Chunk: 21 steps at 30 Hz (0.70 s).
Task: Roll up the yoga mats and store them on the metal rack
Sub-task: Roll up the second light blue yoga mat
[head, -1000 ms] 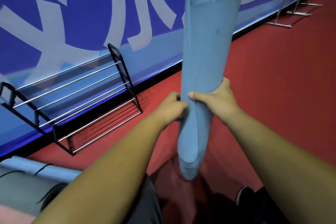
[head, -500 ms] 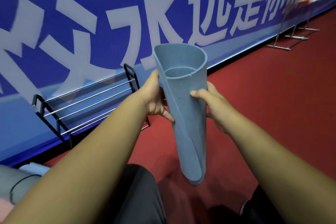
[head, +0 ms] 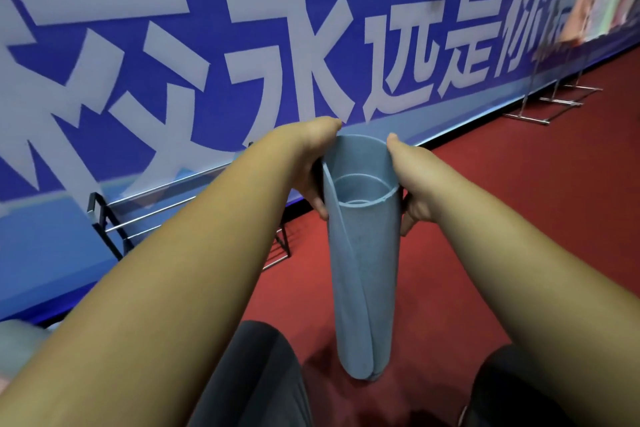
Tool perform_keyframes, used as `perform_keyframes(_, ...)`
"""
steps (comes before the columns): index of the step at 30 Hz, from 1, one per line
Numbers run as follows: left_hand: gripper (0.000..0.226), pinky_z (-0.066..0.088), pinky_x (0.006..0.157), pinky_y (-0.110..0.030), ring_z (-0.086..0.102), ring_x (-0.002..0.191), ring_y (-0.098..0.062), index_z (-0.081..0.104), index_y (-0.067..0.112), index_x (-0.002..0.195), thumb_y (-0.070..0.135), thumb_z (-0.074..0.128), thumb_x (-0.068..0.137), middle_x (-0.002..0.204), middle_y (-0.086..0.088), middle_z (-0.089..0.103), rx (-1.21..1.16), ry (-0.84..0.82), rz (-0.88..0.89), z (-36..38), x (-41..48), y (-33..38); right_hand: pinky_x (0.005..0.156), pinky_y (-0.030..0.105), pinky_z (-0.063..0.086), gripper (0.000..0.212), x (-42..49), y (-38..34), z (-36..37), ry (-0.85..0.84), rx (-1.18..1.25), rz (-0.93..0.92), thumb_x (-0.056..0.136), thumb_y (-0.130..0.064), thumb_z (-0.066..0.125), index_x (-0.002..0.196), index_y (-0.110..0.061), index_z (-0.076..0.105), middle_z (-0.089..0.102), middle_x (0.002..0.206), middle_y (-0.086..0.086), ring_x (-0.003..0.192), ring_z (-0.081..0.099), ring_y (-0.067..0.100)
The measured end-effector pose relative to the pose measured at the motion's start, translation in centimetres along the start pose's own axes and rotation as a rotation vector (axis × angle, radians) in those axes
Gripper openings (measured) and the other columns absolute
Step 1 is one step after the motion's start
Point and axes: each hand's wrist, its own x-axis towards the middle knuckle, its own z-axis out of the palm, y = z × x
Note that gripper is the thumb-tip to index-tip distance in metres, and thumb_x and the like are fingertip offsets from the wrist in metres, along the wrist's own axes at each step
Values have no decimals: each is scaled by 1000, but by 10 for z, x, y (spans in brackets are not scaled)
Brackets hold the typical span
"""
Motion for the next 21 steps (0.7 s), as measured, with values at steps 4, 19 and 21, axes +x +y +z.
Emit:
perform_keyframes(4,49,59,80,-74,73,87,-62,62,-14,122,23,35,107,104,-43,71,179,51,14,21,12,-10,72,80,56,80,24,11,5,95,-152,-39,99,-71,30,145,-11,56,66,130,26,92,72,55)
perform_keyframes(19,91,59,64,-75,75,85,-54,61,5,131,74,8,104,107,-33,72,-11,136,-73,92,133,-150,70,75,59,66,89,127,11,-63,-264,127,99,-74,49,115,-16,74,80,93,20,80,77,44)
perform_keyframes(21,87,62,69,-71,75,88,-54,61,8,130,72,8,105,114,-31,71,-10,155,-44,95,138,-152,76,71,60,62,99,131,5,-78,-241,136,96,-75,53,113,-20,76,80,91,14,82,76,39)
